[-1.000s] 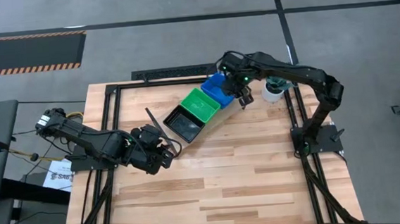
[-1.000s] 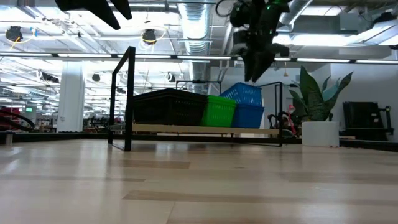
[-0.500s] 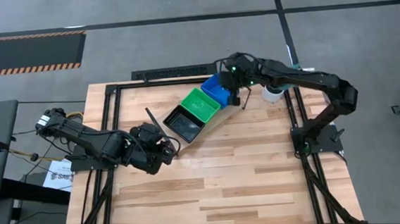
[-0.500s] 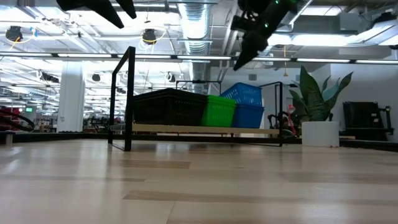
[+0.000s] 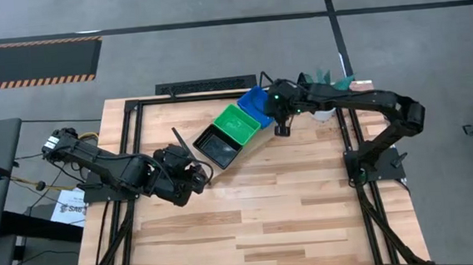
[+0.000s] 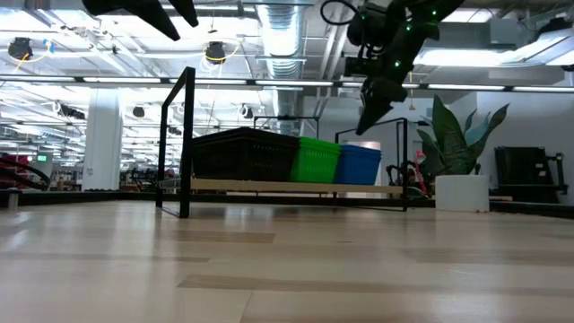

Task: Stack baskets on shelf by color
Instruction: Return to Home Position

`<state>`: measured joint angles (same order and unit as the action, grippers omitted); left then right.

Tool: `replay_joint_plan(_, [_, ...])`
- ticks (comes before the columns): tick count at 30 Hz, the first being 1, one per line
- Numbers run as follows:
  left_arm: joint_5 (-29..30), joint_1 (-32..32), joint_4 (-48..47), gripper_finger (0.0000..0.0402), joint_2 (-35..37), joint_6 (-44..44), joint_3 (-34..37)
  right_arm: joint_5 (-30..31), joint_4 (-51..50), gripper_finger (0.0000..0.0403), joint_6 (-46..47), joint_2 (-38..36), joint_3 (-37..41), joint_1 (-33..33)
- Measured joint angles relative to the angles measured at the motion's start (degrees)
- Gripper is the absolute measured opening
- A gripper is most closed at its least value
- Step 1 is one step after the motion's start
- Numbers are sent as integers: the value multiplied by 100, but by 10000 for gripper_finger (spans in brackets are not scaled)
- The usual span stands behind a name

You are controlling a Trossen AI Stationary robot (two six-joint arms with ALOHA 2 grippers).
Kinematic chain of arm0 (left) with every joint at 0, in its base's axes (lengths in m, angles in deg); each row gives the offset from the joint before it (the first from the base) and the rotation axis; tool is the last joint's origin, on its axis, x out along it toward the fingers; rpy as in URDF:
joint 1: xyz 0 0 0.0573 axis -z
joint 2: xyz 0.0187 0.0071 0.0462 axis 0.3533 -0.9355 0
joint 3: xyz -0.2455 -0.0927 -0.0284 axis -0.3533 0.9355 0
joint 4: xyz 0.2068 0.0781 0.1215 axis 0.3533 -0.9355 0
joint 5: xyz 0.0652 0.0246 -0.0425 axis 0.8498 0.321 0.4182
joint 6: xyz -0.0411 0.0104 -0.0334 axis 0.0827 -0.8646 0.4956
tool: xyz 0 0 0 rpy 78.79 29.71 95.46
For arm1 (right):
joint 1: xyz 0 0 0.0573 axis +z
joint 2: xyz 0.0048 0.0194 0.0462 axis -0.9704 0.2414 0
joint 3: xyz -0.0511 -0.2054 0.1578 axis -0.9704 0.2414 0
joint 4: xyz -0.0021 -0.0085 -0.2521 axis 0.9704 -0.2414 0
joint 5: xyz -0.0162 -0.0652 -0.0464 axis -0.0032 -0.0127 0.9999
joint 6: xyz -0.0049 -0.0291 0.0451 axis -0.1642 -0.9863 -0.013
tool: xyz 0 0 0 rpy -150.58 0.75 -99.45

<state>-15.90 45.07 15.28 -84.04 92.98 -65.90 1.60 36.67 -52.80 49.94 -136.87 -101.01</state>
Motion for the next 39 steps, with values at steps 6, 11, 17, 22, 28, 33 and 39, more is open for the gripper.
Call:
replay_joint_plan(6, [-21, -2, -39, 164, 12, 508, -104, -34, -36, 14, -51, -547, -351, 211])
replay_joint_plan(11, [-33, -28, -21, 164, 240, 127, -774, -300, 10, 24, -138, -1452, -716, 521])
replay_joint_plan(17, [-544, -28, -34, 164, 389, -2278, -1863, -305, -42, 28, 223, -2546, -984, 886])
replay_joint_plan(22, [-111, 50, -96, 164, 393, -3909, -2172, -553, -706, 25, 1122, -3247, -971, 1075])
replay_joint_plan(28, [472, 100, 573, 164, 1296, -4189, -1117, -1556, -189, 24, 1887, -4025, 247, 930])
replay_joint_plan(33, [-475, 148, 2795, 164, 3087, -4919, 995, -1706, 1328, 26, 2675, -4884, 1817, 827])
replay_joint_plan(39, [-1183, 118, 4858, 164, 5467, -4905, 3667, -2014, 3143, 26, 3406, -5798, 3256, 849])
